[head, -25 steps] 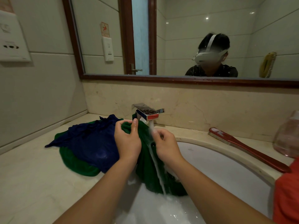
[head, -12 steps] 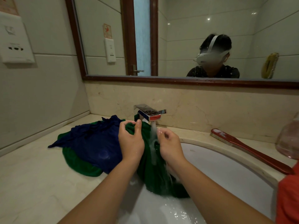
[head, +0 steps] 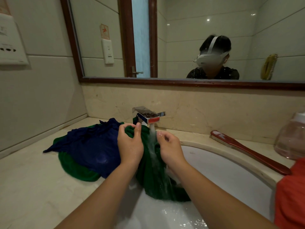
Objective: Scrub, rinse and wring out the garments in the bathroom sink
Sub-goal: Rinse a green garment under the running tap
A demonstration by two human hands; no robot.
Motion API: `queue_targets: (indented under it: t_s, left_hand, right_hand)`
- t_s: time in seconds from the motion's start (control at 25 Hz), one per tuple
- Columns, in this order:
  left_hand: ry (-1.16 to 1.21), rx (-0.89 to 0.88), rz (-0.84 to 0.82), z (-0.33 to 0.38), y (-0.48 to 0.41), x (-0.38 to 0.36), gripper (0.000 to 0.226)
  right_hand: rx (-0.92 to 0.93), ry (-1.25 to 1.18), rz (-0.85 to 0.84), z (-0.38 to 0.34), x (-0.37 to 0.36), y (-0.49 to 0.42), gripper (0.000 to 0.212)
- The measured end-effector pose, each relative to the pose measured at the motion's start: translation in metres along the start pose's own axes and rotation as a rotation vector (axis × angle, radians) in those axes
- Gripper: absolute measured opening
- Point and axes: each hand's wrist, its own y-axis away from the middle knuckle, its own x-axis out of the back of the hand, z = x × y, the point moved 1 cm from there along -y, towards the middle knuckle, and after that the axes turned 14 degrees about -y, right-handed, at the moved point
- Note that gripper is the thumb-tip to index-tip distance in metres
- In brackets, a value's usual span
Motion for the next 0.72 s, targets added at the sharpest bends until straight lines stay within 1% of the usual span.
queue_targets:
  t_s: [0.4,0.52,0.6,0.72]
  left_hand:
    - [-0.006,-0.013,-0.007,-0.0033,-0.0009,-0.0007,0.011]
    - [-0.011,-0.018,-0.018,-0.0029,-0.0012,-0.0012,0.011]
    - [-0.014,-0.016,-0.053,-0.0044,-0.0007,-0.0016,0.012]
    - [-0.018,-0.014,-0.135,-0.004,0.0003,-0.0022,0.017]
  right_hand:
    - [-0.012,-0.032,-0.014,-0.0018,0.0006,0.002,0.023]
    - [0.018,0.014,0.018,0.0002,0.0001,0.0009,0.021]
    - [0.045,0.05,-0.001,-0.0012,0.0009,0.0022,0.018]
    - [0.017,0.074,-0.072,-0.0012,0.0001,0.0048,0.014]
